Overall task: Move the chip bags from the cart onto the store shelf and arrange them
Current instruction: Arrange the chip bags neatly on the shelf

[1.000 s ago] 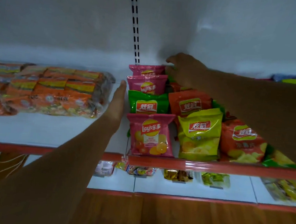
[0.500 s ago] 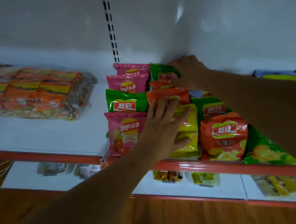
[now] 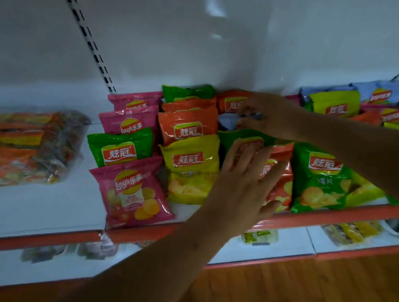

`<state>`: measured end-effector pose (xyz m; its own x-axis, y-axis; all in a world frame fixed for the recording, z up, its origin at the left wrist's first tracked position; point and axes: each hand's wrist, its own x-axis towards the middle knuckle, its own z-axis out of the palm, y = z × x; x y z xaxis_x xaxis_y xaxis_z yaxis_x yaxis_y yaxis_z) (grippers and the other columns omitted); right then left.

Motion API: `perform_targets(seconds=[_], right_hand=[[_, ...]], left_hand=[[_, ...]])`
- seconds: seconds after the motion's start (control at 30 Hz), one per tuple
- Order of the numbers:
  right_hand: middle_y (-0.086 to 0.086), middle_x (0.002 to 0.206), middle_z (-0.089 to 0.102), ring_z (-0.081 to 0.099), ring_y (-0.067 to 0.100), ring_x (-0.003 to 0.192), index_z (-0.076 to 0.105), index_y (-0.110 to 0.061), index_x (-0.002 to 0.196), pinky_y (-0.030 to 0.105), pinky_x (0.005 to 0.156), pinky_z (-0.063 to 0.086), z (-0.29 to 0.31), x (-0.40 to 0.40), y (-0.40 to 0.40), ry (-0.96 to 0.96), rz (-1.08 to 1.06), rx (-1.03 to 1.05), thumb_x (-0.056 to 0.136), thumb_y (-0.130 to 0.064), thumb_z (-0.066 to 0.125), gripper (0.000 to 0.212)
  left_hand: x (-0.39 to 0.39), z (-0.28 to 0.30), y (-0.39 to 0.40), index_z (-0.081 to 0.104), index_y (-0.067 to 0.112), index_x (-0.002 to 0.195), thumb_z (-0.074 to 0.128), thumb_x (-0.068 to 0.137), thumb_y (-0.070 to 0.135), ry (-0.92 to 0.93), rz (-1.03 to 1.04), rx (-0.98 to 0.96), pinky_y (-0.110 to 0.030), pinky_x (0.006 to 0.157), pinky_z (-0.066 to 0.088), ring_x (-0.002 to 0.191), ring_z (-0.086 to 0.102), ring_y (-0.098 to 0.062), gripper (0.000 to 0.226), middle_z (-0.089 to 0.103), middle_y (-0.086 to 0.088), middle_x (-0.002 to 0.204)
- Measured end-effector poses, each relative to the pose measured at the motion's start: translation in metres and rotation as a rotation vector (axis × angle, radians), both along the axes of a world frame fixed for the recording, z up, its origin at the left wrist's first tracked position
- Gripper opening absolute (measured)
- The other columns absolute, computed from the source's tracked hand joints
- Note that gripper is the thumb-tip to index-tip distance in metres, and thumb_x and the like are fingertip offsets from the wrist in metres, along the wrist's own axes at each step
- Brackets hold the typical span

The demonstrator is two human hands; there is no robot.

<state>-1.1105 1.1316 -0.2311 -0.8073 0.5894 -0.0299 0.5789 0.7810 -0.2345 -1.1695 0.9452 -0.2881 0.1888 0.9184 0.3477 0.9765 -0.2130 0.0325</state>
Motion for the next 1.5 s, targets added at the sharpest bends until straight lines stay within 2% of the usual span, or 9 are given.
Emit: perform_targets(seconds=[0.27, 0.43, 0.6, 0.77, 0.97, 1.13, 1.23, 1.4, 1.5], right_hand=[[0.017, 0.121, 0.060, 0.056, 0.030, 0.115, 0.063, -0.010, 0.122, 0.029, 0.097, 0.036, 0.006, 0.043, 0.009, 0.270, -0.142, 0.059, 0.097, -0.027, 0.053, 0.032], [0.011, 0.125, 0.061, 0.055, 0.024, 0.116, 0.058, -0.012, 0.130, 0.014, 0.090, 0.030, 0.023, 0.111, 0.001, 0.254, -0.119, 0.064, 0.089, -0.036, 0.064, 0.048], [0.000, 0.110, 0.067, 0.062, 0.022, 0.099, 0.060, -0.023, 0.123, 0.031, 0.082, 0.047, 0.014, 0.157, 0.000, -0.163, 0.000, 0.129, 0.075, -0.054, 0.071, 0.058], [0.002, 0.106, 0.065, 0.061, 0.022, 0.097, 0.063, -0.017, 0.112, 0.031, 0.078, 0.045, -0.008, 0.144, -0.004, 0.028, -0.009, 0.055, 0.081, -0.035, 0.072, 0.037], [0.006, 0.108, 0.066, 0.059, 0.030, 0.101, 0.068, -0.022, 0.110, 0.043, 0.085, 0.047, -0.003, 0.118, 0.022, 0.109, 0.024, 0.189, 0.095, -0.039, 0.038, 0.038], [0.003, 0.116, 0.066, 0.053, 0.028, 0.113, 0.062, -0.030, 0.125, 0.036, 0.086, 0.046, 0.013, 0.098, 0.038, -0.361, 0.052, 0.175, 0.090, -0.041, 0.056, 0.037], [0.004, 0.098, 0.066, 0.061, 0.026, 0.100, 0.069, -0.020, 0.110, 0.036, 0.079, 0.050, 0.012, 0.100, 0.044, -0.172, 0.039, 0.126, 0.087, -0.044, 0.062, 0.034], [0.009, 0.120, 0.057, 0.049, 0.032, 0.111, 0.063, -0.021, 0.119, 0.046, 0.091, 0.046, 0.001, 0.101, 0.048, 0.075, -0.109, 0.263, 0.085, -0.063, 0.037, 0.060], [0.008, 0.125, 0.058, 0.050, 0.032, 0.117, 0.058, -0.024, 0.126, 0.044, 0.096, 0.040, 0.001, 0.089, 0.053, 0.016, -0.169, 0.273, 0.091, -0.051, 0.048, 0.045]], left_hand=[[-0.008, -0.009, 0.015, 0.035, 0.026, 0.150, 0.057, 0.084, 0.061, 0.118, 0.070, -0.101, -0.061, 0.118, 0.011, 0.146, 0.026, -0.036, 0.078, 0.033, -0.012, 0.155], [0.021, 0.006, 0.009, 0.049, 0.016, 0.141, 0.056, 0.087, 0.058, -0.009, 0.005, 0.047, -0.057, 0.116, 0.025, 0.139, 0.038, -0.034, 0.069, 0.045, -0.015, 0.147], [0.079, -0.005, 0.024, 0.059, 0.024, 0.129, 0.056, 0.090, 0.047, 0.017, -0.171, -0.014, -0.053, 0.119, 0.021, 0.139, 0.037, -0.031, 0.045, 0.048, -0.013, 0.144], [0.086, -0.019, 0.040, 0.061, 0.028, 0.125, 0.071, 0.082, 0.039, 0.026, -0.036, -0.113, -0.050, 0.114, 0.030, 0.133, 0.043, -0.033, 0.045, 0.053, -0.013, 0.138], [0.085, -0.026, 0.045, 0.061, 0.025, 0.124, 0.067, 0.084, 0.028, -0.004, -0.033, -0.029, -0.049, 0.117, 0.026, 0.134, 0.042, -0.034, 0.040, 0.053, -0.014, 0.136], [0.086, -0.027, 0.052, 0.062, 0.025, 0.118, 0.069, 0.083, 0.027, 0.005, -0.094, 0.014, -0.049, 0.118, 0.024, 0.133, 0.043, -0.033, 0.036, 0.054, -0.013, 0.136], [0.079, -0.027, 0.055, 0.061, 0.023, 0.119, 0.065, 0.086, 0.023, 0.006, -0.113, 0.040, -0.050, 0.119, 0.024, 0.134, 0.043, -0.033, 0.034, 0.053, -0.014, 0.137], [0.072, -0.025, 0.060, 0.062, 0.023, 0.118, 0.063, 0.085, 0.033, -0.015, -0.114, 0.020, -0.053, 0.117, 0.024, 0.135, 0.042, -0.033, 0.035, 0.051, -0.013, 0.138], [0.075, -0.028, 0.059, 0.060, 0.021, 0.120, 0.064, 0.087, 0.032, -0.014, -0.127, 0.025, -0.053, 0.117, 0.025, 0.134, 0.043, -0.033, 0.036, 0.051, -0.014, 0.139]])
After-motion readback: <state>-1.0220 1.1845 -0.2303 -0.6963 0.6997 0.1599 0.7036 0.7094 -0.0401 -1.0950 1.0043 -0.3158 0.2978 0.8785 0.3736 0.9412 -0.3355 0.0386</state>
